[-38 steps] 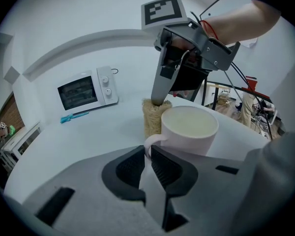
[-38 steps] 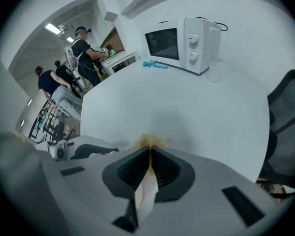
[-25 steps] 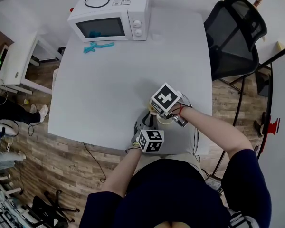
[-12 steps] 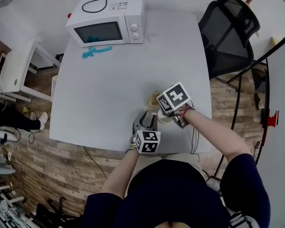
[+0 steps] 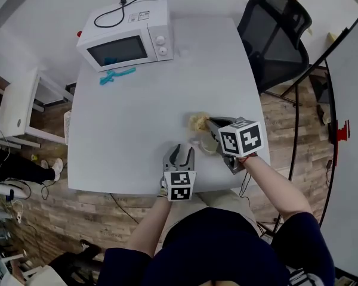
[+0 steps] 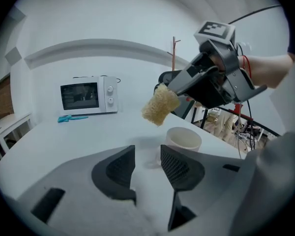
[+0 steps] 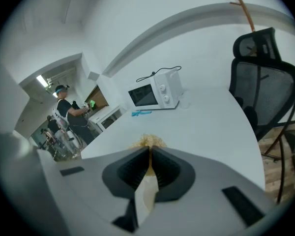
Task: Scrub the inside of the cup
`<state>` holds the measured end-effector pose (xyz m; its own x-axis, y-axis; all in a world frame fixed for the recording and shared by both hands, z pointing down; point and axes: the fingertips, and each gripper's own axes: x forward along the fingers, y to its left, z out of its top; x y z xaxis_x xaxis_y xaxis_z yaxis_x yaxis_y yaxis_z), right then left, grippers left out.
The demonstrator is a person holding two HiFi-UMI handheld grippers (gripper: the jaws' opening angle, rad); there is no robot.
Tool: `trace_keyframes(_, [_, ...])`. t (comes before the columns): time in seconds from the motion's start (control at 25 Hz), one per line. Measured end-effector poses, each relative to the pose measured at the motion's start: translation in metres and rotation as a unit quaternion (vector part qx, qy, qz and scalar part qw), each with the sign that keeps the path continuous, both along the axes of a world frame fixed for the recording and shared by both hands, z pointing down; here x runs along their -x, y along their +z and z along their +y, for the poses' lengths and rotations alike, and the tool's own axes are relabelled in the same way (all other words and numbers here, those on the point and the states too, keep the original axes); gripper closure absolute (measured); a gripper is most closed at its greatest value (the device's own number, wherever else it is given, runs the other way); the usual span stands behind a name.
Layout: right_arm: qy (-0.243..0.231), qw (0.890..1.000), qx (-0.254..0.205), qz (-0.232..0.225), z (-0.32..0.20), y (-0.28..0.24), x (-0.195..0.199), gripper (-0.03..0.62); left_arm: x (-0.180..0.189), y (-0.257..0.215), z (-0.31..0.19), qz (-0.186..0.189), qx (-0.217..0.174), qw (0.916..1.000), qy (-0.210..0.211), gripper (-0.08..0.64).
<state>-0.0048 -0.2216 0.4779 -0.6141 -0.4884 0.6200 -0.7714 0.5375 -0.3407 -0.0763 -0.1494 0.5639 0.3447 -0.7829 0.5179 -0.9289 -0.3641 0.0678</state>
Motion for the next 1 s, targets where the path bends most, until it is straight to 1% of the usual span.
trace_keyframes(0.08, [0.022,0.999,-0.02,-0.018,0.008,-0.011,-0.006,0.557,0.007,-0.016,0.0,0.014,-0.007,0.9999,-0.004,0.411])
trace_keyframes(0.2, [0.056,0.996,-0.046,-0.042,0.023,-0.025,-0.017,0.557,0.018,-0.038,-0.002,0.036,-0.027,0.9987,-0.026,0.486])
trace_keyframes(0.28, [0.072,0.994,-0.06,-0.051,0.038,-0.032,-0.025,0.557,0.02,-0.05,-0.001,0.049,-0.032,0.9978,-0.032,0.505])
trace_keyframes(0.52, [0.099,0.987,-0.102,-0.07,0.086,-0.051,-0.046,0.557,0.004,-0.073,0.017,0.076,-0.034,0.9963,-0.022,0.532])
trace_keyframes(0.64, [0.105,0.985,-0.117,-0.071,0.114,-0.056,-0.058,0.557,-0.008,-0.079,0.033,0.09,-0.027,0.9954,-0.017,0.54])
trace_keyframes(0.8, [0.114,0.982,-0.129,-0.071,0.153,-0.057,-0.075,0.557,-0.023,-0.081,0.061,0.093,-0.018,0.9955,-0.01,0.543])
trace_keyframes(0.92, [0.123,0.981,-0.135,-0.063,0.183,-0.054,-0.089,0.557,-0.033,-0.08,0.089,0.095,-0.01,0.9954,-0.007,0.543])
trace_keyframes(1.0, [0.132,0.979,-0.138,-0.065,0.202,-0.051,-0.098,0.557,-0.039,-0.082,0.107,0.094,-0.01,0.9955,-0.005,0.543])
